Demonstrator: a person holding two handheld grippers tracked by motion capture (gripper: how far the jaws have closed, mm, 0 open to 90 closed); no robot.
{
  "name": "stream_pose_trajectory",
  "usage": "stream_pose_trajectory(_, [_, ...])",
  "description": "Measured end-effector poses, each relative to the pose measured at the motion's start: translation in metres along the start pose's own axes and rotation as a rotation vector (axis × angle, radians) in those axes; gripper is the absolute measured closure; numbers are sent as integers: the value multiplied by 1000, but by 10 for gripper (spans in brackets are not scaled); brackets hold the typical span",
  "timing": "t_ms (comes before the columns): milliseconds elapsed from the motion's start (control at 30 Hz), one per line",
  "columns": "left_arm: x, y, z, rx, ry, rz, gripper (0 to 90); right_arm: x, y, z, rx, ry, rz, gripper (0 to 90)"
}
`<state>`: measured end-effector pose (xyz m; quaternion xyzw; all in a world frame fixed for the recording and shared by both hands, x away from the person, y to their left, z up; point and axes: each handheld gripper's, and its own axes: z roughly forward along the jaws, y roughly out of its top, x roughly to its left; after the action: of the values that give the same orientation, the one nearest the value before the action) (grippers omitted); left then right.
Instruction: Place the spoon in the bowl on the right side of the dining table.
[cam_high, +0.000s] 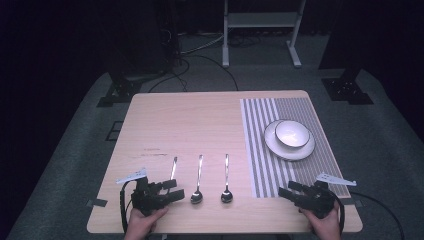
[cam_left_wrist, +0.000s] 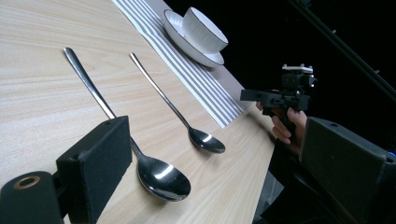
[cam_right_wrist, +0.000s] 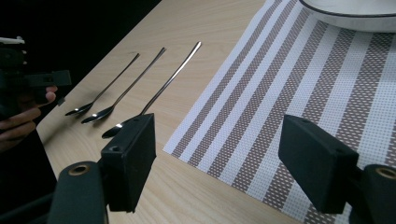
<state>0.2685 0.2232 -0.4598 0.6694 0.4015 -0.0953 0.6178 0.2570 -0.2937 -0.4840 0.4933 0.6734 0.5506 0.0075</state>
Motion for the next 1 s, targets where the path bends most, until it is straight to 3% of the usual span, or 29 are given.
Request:
stream_pose_trajectory(767, [-3, -3, 14, 49, -35, -6, 80, 2, 14, 7, 36, 28, 14, 263])
stream_pose_trajectory(1000, [-7, -4, 23, 67, -64, -7, 80, 7, 18, 12, 49, 42, -6, 263])
